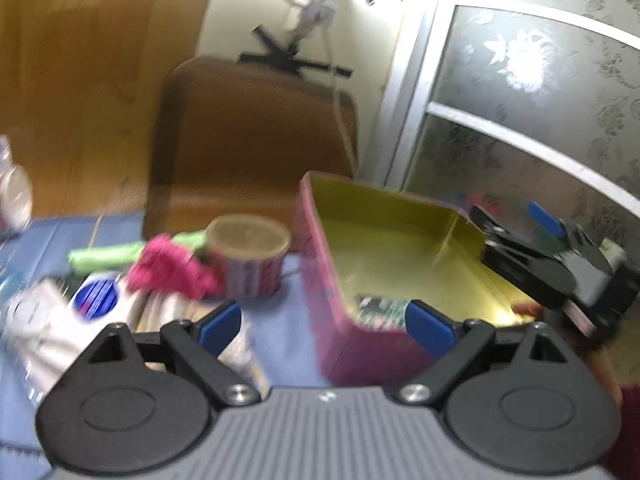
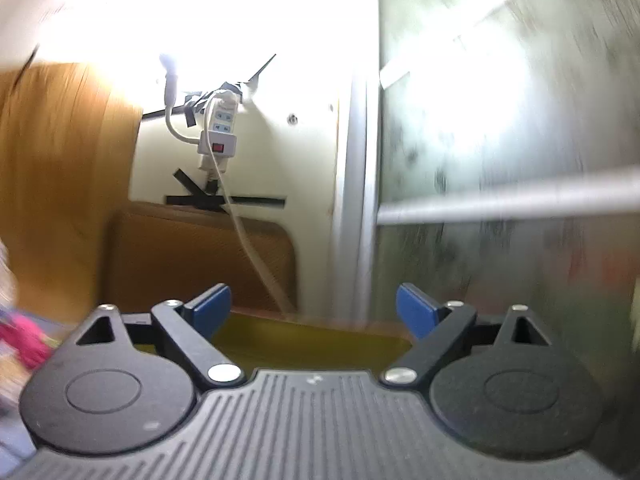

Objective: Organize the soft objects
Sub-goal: 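Withdraw the open right gripper from the tin back over the table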

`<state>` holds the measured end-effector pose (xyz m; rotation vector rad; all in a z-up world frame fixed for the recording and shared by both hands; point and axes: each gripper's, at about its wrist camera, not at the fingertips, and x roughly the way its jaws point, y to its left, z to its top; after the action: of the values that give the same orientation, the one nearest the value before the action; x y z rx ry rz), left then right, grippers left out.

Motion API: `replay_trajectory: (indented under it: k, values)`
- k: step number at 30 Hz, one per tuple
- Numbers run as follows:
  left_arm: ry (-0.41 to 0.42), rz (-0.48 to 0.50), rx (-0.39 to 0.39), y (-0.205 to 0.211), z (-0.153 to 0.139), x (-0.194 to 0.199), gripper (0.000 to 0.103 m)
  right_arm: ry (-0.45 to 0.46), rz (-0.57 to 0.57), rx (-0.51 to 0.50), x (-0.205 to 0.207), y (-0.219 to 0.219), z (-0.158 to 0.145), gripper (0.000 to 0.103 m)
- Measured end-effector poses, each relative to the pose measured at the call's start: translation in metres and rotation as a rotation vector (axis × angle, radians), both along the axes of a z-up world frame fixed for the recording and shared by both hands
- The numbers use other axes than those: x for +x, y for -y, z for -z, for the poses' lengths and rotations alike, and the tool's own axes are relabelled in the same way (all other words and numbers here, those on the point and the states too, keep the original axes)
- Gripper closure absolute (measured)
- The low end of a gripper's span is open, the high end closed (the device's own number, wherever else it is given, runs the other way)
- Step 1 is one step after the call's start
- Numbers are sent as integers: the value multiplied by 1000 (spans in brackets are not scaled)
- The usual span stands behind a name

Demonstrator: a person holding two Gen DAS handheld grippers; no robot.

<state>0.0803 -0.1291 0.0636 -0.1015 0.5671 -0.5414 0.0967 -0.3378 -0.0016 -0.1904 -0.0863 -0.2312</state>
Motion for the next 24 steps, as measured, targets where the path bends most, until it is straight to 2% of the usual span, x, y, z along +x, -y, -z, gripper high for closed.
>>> replay_trajectory:
  k: [2,6,8,12,16,19,21,24]
  values:
    - [-15,-18,4,-8,4,-4,10,-59,-10,-55,19,-1,8,14]
    - [-34,-47,9,-19,12,-9,8,-81,-51,-207,27,-16,14,14]
    - [-52,-54,3,-25,16,-9,8,-95,-111,-207,31,-17,14,18]
    - [-67,-72,-5,-34,21,-10,8,-98,-168,-149,48,-10,10,20]
    - [-64,-108,-1,-54,24,-17,8,-94,-173,-189,58,-17,12,20]
    - [-70,-161,-3,-79,28,-23,8,-44,-131,-238,50,-25,15,15]
    - [-73,-213,-4,-100,30,-26,8,39,-86,-219,34,-31,10,12]
    - [-76,-303,14,-129,34,-27,8,103,-156,-149,7,-45,-6,8]
